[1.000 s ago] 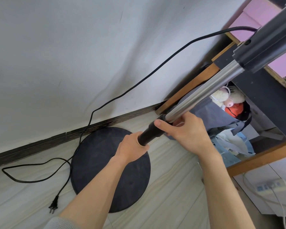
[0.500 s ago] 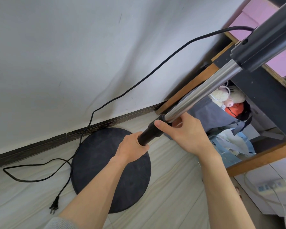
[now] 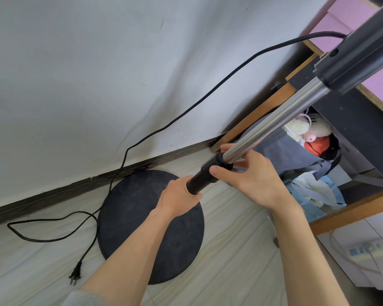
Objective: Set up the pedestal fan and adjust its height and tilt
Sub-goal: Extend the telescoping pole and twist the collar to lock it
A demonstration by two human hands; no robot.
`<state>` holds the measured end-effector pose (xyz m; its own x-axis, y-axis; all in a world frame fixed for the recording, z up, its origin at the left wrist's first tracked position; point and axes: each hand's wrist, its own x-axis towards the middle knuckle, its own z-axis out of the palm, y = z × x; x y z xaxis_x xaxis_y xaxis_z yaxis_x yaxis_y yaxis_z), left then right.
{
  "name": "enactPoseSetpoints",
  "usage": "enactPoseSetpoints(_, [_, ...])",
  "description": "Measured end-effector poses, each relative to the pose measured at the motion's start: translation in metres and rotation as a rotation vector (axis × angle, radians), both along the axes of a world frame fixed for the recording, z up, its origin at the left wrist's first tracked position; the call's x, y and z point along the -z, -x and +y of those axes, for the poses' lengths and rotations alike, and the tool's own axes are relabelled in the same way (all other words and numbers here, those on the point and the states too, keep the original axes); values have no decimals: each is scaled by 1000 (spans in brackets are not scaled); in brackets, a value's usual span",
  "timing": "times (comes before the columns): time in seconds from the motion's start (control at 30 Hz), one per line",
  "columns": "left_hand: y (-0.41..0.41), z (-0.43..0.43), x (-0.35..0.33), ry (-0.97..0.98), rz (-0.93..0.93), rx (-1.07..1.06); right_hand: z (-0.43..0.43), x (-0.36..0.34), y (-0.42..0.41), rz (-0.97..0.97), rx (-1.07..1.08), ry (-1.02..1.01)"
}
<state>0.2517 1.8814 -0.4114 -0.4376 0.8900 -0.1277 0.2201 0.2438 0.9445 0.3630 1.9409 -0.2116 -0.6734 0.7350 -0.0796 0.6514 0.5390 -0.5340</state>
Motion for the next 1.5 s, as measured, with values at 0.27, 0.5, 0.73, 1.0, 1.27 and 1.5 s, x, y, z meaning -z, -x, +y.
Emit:
enactPoseSetpoints(0.27, [-1,1,2,-7,9,-4,3,2,3,-1,35,-115])
enactPoseSetpoints(0.5, [0,2,4,1,27,-7,4,-2,-8,35,-51,5])
enactPoseSetpoints(0.73, [-1,3,5,6,-7,-22,-1,4,-3,-38,45,-204])
enactPoseSetpoints(1.0, [-2,4,7,8,12,-33,0,13,-5,112,52,-59])
enactPoseSetpoints(1.27, [0,2,2,6,-3,-13,3,6,-8,98,-42,195])
enactPoseSetpoints(1.5, [-2,1,5,10,9,-18,3,4,-3,-13,20,-10])
